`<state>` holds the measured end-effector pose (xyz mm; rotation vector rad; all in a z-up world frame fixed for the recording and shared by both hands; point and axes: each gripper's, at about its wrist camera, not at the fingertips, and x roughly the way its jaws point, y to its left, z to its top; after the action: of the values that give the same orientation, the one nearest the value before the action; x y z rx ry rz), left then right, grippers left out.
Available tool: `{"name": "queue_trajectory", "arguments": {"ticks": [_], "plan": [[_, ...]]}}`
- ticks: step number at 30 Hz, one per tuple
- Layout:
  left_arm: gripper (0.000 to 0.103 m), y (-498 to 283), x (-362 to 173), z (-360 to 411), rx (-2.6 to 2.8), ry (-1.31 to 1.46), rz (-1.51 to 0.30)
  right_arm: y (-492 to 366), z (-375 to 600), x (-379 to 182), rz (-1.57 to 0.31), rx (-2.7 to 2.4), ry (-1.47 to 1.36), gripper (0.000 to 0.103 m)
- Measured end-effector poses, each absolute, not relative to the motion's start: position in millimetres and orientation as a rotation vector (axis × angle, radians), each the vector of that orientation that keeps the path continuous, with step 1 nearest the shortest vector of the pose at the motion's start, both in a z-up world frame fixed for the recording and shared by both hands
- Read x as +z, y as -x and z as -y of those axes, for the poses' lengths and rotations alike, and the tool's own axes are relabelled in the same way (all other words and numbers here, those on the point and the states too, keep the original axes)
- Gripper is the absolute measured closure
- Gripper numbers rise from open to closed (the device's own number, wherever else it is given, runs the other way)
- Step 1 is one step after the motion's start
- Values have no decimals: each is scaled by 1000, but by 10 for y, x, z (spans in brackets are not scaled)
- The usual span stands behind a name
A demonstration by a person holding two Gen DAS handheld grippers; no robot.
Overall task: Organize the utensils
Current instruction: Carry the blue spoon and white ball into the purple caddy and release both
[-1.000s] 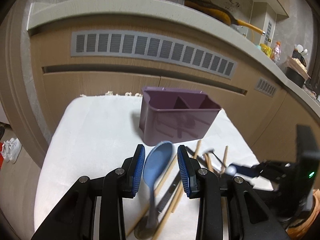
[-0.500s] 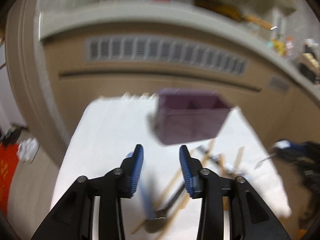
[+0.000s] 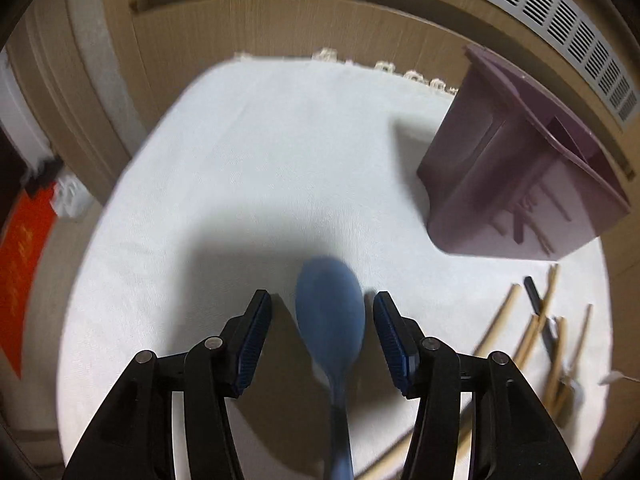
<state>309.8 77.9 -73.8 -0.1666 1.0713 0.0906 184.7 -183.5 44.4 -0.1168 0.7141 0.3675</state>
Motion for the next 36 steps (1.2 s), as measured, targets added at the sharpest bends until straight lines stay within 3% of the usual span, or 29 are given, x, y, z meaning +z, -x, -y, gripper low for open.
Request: {"name": "queue_trajectory", "arguments": {"ticks": [1,7,13,24,29,36], "plan": [[67,-3093,-730,-759,84,157,-1063,-1840,1848,433,-720,370,117,82],[68,-2646,-415,-561,-39,153,-922,-1784,1962,423,-746,376,94,82],[68,-2011,356,-214,-202,132,-704,-1676,2009,577,-738,411,61,82],[68,-1898,2192,-15,-218,66,-80,-2025,1933,2082,-454,418,36,82],[67,-2391,2223,-116,-196,86,88,-2460,1934,2354,-391,439,-7,82],[68,-3194,1727,-127,-204,135,-17,-3166,1977,1976,-490,473,-77,82]]}}
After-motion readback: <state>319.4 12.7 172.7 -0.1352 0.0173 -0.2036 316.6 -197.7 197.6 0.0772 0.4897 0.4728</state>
